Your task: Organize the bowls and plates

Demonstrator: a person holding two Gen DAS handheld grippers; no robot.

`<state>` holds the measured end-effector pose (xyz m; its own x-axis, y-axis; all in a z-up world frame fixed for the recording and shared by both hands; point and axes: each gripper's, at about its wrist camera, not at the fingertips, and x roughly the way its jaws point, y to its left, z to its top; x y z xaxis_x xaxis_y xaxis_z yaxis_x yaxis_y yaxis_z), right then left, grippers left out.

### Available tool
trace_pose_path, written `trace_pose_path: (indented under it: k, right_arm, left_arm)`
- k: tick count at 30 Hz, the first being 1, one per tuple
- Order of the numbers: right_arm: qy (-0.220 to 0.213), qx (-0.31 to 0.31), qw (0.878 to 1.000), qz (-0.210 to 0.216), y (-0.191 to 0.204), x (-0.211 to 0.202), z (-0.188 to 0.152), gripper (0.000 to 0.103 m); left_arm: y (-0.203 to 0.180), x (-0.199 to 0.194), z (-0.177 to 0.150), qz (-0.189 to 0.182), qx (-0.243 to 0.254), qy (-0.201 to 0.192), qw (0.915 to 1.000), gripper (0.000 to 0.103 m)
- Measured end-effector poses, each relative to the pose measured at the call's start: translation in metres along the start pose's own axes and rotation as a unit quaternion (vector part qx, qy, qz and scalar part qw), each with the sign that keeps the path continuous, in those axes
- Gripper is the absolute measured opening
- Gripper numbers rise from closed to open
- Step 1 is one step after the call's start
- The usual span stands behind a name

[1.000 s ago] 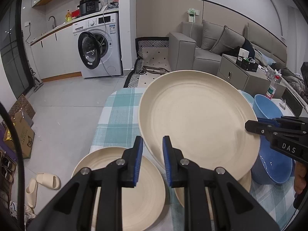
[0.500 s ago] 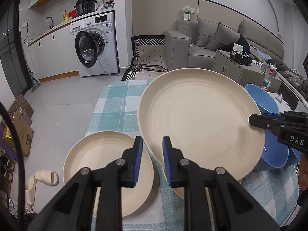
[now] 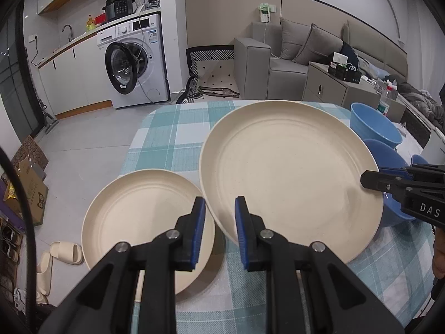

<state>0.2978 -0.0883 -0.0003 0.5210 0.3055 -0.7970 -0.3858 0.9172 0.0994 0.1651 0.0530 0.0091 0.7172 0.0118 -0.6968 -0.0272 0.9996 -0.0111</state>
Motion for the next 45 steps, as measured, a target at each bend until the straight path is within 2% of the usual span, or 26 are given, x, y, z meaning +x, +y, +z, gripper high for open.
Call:
trace_pose_path:
  k: [10,17,32,45]
  right_arm:
    - [0.010,0.012,1.000,0.001,-0.003,0.012,-0.016,0.018]
    - [-0.004,-0.001,1.000,-0.028,0.005,0.015,-0.020,0.018]
    - [0.008,-0.003,1.000,-0.026,0.011,0.029,-0.030,0.019]
    - [-0.004,-0.023,0.998,-0.060,0.025,0.035,-0.041,0.022]
  left_arm:
    - [-0.003,0.013,-0.015,-0.002,0.007,0.018,0.9998,0.019]
    - [-0.006,0.020,-0.024,0.000,0.005,0.027,0.9996,0.019]
    - [0.003,0.023,-0.031,0.003,0.000,0.032,0.9995,0.019]
    - [0.006,0.036,-0.035,0.004,-0.001,0.044,0.9990,0.019]
